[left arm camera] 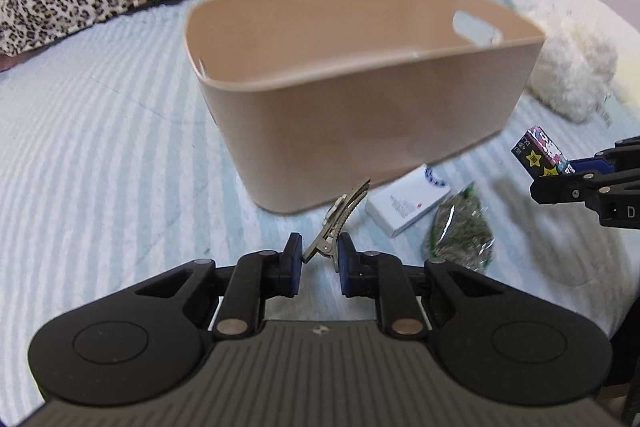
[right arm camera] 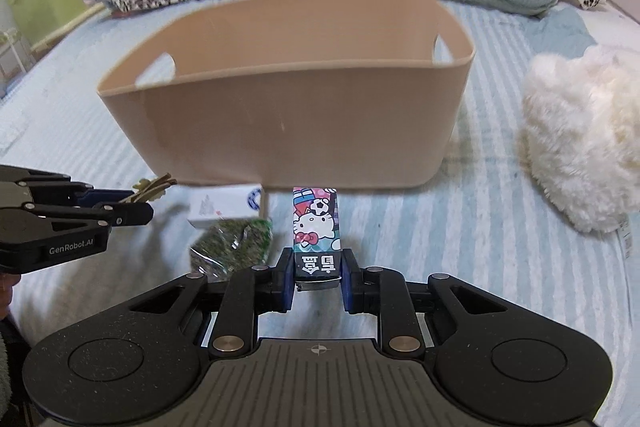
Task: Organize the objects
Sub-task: 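Carry clip and cartoon box over the basket and open both tools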
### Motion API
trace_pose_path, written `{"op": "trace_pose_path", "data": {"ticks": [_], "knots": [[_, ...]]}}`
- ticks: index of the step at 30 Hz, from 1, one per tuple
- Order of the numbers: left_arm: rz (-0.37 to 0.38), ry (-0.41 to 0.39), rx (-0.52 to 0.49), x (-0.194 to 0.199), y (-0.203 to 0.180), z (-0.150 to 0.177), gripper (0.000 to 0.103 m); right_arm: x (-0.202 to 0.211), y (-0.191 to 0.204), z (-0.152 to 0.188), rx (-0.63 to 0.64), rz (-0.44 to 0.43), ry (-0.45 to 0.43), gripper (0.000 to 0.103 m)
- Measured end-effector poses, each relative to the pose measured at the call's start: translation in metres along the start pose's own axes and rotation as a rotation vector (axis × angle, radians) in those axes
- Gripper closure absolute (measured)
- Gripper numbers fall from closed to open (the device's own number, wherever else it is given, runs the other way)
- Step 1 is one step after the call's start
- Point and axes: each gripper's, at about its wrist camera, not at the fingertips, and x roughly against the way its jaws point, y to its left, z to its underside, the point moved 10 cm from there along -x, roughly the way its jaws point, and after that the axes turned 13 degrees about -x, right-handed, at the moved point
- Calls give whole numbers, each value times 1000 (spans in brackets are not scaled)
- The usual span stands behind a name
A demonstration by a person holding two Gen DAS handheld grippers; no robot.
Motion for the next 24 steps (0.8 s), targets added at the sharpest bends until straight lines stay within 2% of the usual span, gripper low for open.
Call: {"op": "trace_pose_path", "data": {"ticks": [8,14,18,24], "knots": [[-53,-104,-9,54,16,-18,83,36,7,-22,7,-27,-103,82],[-99,-189,-1,80,32,-47,83,54,10,-58,-8,-38,-185,82],[-112,-222,10,81,40,-74,83,58,10,-84,-41,-38,-220,82],[-136,-242,-11,58,42,-114,83,52,16,-119,-58,-29,-272,82]]}}
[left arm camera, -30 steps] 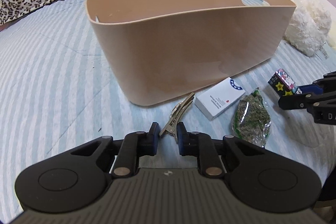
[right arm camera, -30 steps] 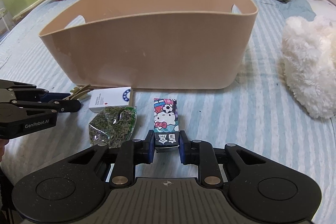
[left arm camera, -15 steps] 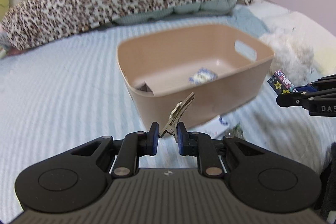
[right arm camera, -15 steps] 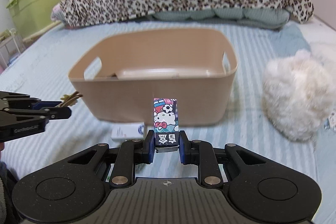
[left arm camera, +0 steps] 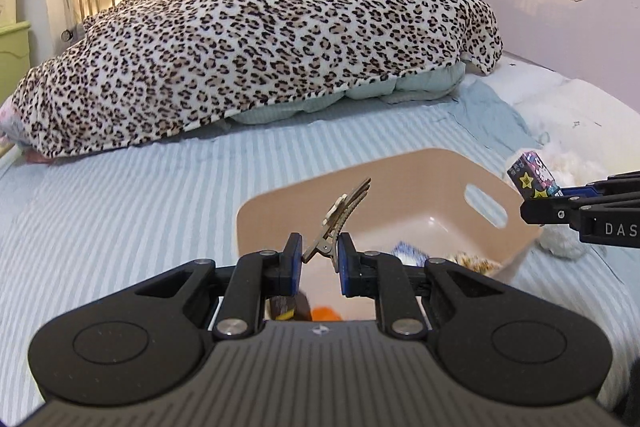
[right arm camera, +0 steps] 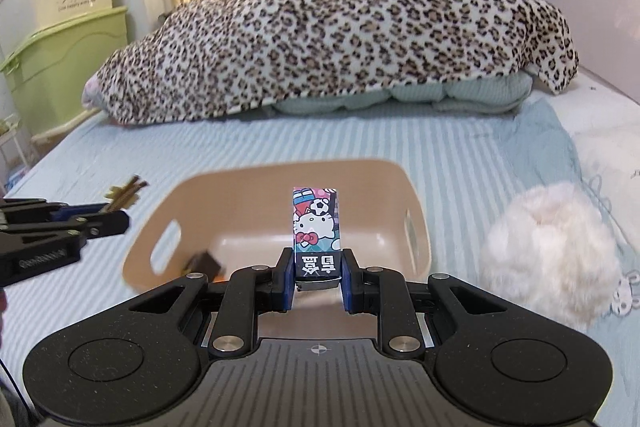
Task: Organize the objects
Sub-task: 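Carry clip and cartoon box over the basket and open both tools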
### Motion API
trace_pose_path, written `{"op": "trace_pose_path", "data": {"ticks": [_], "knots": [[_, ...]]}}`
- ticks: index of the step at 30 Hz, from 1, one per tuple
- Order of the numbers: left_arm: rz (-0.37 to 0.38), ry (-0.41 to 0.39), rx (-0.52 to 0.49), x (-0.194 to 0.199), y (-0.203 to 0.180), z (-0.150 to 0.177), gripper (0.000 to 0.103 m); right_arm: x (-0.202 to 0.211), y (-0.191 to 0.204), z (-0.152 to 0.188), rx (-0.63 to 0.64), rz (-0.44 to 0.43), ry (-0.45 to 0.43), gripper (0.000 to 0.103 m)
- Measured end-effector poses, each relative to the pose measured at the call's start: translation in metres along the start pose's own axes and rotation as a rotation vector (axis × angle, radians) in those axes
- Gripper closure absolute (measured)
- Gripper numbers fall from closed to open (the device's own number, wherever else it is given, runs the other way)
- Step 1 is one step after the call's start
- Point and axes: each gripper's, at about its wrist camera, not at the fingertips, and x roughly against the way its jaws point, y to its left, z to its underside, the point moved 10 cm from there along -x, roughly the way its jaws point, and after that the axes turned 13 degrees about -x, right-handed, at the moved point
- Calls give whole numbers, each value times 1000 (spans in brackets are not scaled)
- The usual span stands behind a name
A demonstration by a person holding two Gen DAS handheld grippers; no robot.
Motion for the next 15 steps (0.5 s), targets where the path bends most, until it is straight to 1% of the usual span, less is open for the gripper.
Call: {"op": "trace_pose_path", "data": {"ticks": [2,6,11,15], "knots": [[-12,19,4,-15,2,-4,83,-9,1,-5,0,9,-6,82],[-22,91,59,-50,6,-1,83,-34,0,-10,8,44,-5,82],[-51,178,43,-86,5,12,83,-68,-8,-6,17,98,30,82],[-30,238,49,-101,1,27,83,-89,-15,4,47,147,70,82]]}}
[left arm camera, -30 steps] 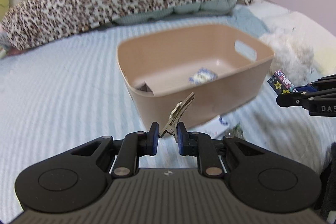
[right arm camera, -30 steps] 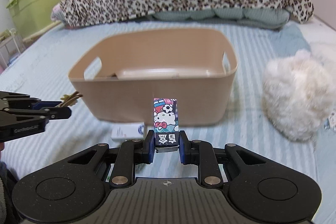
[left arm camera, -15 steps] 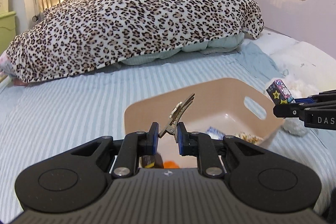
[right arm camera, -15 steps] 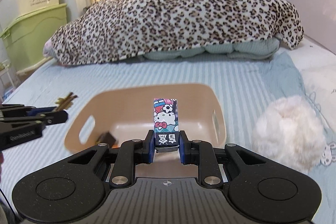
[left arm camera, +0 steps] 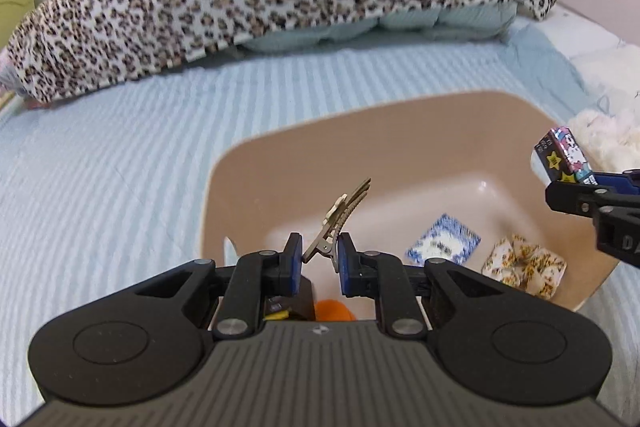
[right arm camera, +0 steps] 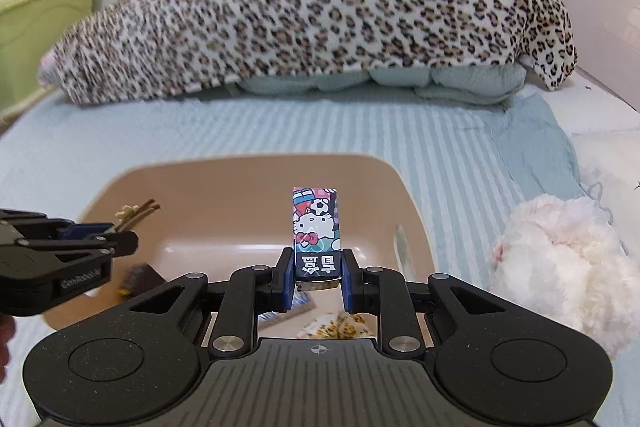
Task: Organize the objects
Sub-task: 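Carry clip and cartoon box over the basket and open both tools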
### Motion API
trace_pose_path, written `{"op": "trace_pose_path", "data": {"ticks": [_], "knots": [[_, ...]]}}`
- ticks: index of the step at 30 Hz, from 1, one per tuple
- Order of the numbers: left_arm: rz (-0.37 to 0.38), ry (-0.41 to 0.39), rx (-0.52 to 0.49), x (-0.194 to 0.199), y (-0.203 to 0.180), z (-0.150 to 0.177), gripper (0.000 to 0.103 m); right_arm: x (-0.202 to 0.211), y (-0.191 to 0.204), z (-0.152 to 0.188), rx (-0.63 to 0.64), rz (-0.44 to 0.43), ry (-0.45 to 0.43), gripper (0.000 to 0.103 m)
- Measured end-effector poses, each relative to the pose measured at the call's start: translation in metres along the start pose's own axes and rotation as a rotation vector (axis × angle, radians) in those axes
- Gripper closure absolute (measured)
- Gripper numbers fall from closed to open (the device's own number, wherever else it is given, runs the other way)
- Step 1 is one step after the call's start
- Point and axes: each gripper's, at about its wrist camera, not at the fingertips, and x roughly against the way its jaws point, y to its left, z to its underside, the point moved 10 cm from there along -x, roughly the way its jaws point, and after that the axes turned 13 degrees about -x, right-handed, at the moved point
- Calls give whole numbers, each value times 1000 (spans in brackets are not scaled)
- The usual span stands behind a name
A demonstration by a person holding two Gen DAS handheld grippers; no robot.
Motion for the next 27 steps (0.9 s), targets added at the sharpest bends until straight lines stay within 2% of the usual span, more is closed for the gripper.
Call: {"op": "trace_pose_path", "data": {"ticks": [6,7,8,9,10,11,12,13,15,18,20,27], "knots": [[-21,50,-22,-14,-6,13,83,-18,-10,14,6,33,55,82],[-19,49,-16,-13,-6,14,82,-18,-11,15,5,32,60,80],[-15,46,-8,-11,-5,14,81,-16,-13,14,2,32,58,71],[-11,44,-3,-9,-5,14,78,-13,-14,13,-2,30,48,68],[-10,43,1,-5,-4,14,66,-9,-16,12,-5,30,40,64],[-11,40,2,-1,-3,13,50,-4,-17,10,-6,28,30,59],[-15,30,5,4,-1,12,43,3,-18,8,-8,26,19,57],[-19,13,7,10,0,10,38,9,-18,6,-10,24,9,51],[-22,-10,-3,23,3,8,38,22,-21,3,-13,25,-16,38],[-30,-25,2,42,8,11,35,42,-24,2,-16,12,-33,37],[-26,-28,20,54,12,15,26,55,-26,5,-37,-2,-36,34],[-11,-30,5,85,17,40,23,83,-28,33,-57,-34,-4,25]]}}
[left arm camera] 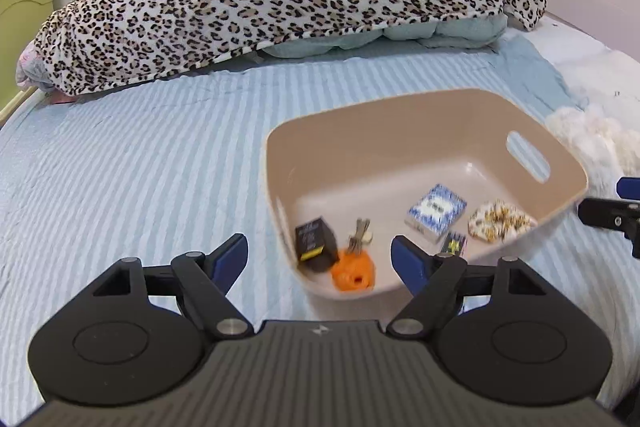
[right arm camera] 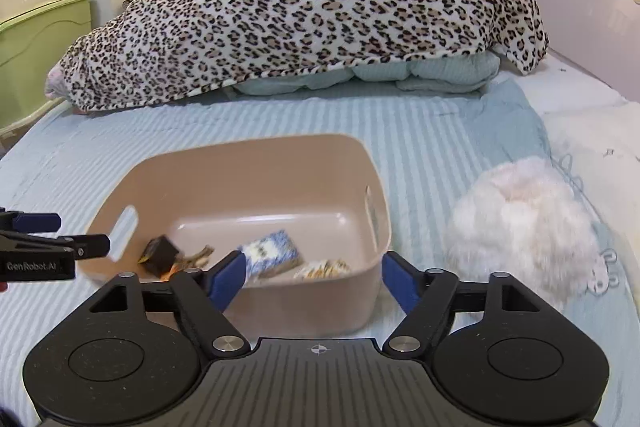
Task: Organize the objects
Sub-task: 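Carry clip and cartoon box over the basket and open both tools, then grasp the white card with left tool while right tool grasps the green herb packet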
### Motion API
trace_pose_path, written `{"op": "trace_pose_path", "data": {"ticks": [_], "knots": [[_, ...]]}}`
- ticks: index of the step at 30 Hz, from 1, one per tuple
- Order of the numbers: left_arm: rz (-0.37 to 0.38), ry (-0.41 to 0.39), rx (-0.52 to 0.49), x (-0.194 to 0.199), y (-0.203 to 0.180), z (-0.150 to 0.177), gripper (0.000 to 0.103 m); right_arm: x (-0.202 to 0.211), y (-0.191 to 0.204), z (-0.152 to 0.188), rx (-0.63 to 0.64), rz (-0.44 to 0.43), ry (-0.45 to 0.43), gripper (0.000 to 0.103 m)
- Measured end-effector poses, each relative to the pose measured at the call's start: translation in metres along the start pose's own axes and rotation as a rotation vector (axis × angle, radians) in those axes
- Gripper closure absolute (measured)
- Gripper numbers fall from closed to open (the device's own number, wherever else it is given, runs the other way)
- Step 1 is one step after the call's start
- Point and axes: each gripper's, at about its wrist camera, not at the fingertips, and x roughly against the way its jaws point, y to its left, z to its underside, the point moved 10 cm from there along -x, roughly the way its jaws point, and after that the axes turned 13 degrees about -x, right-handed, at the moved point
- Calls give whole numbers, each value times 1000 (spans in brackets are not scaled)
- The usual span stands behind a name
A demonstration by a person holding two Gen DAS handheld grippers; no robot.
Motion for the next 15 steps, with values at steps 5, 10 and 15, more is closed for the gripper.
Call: {"op": "trace_pose_path", "data": {"ticks": [5,10,15], "knots": [[16,21,-16,9,-6,30,18,2,3,37,15,-5,66,24],[35,78,-24,-4,-16,63,18,-7,5,73,-2,-8,141,22],[56,122,-1,-19,-20,86,18,-19,13,98,-6,-16,196,22]]}}
